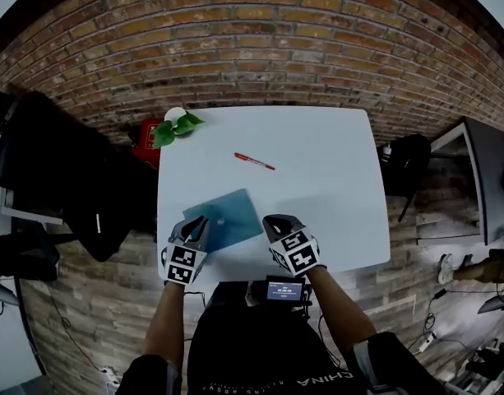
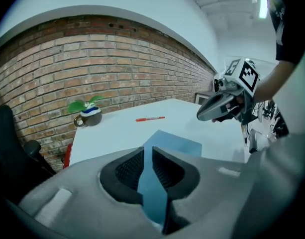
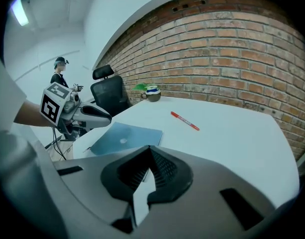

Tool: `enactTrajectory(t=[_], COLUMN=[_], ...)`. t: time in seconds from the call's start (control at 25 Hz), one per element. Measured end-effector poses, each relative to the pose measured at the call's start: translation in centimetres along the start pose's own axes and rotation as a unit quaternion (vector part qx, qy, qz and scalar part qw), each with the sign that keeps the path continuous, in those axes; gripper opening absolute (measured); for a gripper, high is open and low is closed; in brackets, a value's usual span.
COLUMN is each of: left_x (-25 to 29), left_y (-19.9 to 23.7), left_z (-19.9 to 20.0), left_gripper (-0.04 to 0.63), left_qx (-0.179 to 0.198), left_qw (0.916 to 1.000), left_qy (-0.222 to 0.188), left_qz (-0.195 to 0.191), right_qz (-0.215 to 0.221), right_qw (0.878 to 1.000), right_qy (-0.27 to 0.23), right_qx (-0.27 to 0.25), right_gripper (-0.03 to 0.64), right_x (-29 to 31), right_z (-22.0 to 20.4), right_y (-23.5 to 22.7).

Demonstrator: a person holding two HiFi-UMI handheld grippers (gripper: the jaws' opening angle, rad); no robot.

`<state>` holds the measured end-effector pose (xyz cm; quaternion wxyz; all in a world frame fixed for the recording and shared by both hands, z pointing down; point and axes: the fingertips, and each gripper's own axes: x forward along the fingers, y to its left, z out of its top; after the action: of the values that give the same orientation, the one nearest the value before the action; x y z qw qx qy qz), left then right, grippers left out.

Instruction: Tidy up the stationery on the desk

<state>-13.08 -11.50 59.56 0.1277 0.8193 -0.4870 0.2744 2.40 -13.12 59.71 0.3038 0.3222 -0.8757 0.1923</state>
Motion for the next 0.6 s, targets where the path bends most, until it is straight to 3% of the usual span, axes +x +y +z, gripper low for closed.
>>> enactTrajectory(t=[0.16,0.24,0.32,0.6], left_x=[-0.2,-0.3,-0.4,-1.0], left_y=[1.0,1.6,2.2,2.6], left_z=[-3.1,-4.5,-5.7,-9.1], left_gripper=[0.111,0.121,0.127,0.127], left_qx=[-0.023,-0.031,-0.036,-0.066], left_qw=[0.9991,0.9984,0.9974,0.9926], left_qy=[0.033,0.047,0.062,0.102], left_qz=[-0.012,-0.01,-0.002,-0.006], right_qz=[0.001,0.007,0.015,0.009], right_qw=[1.0,1.0,0.999,0.998], right_qy=[0.017,0.022,0.031,0.063], right_qx=[0.008,0.013,0.019,0.027], right_gripper=[0.009,0.009,0.083,0.137], right_x=[2.4,3.6,4.6,6.6], right_z=[-0.4,-0.3,-0.6,-2.2], right_y=[0.6,1.1,1.4,1.6])
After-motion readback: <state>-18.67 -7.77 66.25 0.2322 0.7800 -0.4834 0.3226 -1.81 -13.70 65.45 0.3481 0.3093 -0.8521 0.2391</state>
